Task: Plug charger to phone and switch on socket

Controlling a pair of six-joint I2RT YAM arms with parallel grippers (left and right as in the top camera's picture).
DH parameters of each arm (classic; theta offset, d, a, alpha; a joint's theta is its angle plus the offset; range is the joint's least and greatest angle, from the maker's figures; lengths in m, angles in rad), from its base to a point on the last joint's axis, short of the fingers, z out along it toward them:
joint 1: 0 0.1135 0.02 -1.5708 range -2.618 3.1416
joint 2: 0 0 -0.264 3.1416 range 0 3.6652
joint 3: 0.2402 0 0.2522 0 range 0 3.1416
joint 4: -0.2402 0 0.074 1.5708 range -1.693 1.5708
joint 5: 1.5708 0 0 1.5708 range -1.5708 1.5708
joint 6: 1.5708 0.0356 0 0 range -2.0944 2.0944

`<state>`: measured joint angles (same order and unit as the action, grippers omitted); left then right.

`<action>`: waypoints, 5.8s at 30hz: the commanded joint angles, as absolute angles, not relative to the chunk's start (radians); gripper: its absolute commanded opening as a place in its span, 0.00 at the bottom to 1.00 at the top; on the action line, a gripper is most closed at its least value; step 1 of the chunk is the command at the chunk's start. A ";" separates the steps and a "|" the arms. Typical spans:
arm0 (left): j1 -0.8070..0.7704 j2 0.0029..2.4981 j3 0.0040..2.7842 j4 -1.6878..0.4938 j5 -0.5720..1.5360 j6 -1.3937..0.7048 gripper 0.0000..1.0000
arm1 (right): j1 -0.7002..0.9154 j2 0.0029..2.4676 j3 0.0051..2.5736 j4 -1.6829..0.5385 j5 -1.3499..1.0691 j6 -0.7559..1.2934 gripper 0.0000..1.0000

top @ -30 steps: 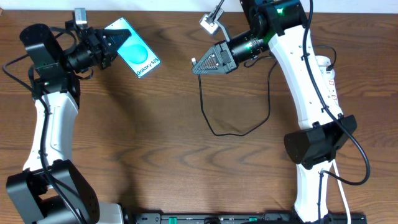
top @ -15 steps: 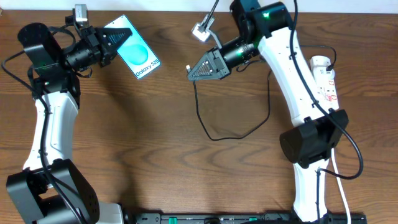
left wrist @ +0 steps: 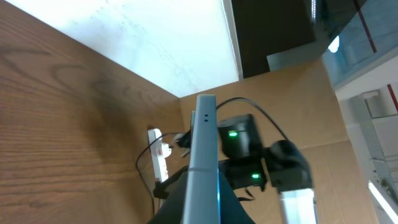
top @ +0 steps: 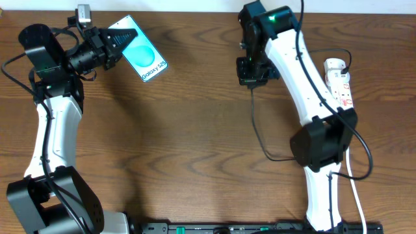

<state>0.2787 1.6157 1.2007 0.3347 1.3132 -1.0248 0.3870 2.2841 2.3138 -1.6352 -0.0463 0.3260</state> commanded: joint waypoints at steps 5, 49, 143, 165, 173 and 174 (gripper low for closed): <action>0.278 1.614 1.212 0.338 1.318 -1.034 0.07 | 0.395 2.474 2.307 -1.691 0.052 0.397 0.01; 0.278 1.614 1.212 0.339 1.317 -1.030 0.07 | 0.427 2.620 2.284 -1.608 -0.019 0.365 0.12; 0.279 1.614 1.212 0.338 1.335 -0.996 0.07 | 0.495 2.026 1.591 -1.103 0.027 0.710 0.47; 0.279 1.614 1.212 0.339 1.335 -0.989 0.07 | 0.388 2.091 1.576 -1.121 -0.109 0.517 0.37; 0.279 1.614 1.212 0.338 1.331 -0.977 0.07 | 0.371 2.102 1.576 -1.107 -0.108 0.446 0.42; 0.279 1.614 1.212 0.338 1.327 -0.977 0.07 | 0.370 2.108 1.576 -1.106 -0.109 0.439 0.41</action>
<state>0.2787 1.6161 1.2007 0.3294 1.3106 -0.9936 0.3733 2.0769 1.5776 -1.1088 -0.1020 0.4828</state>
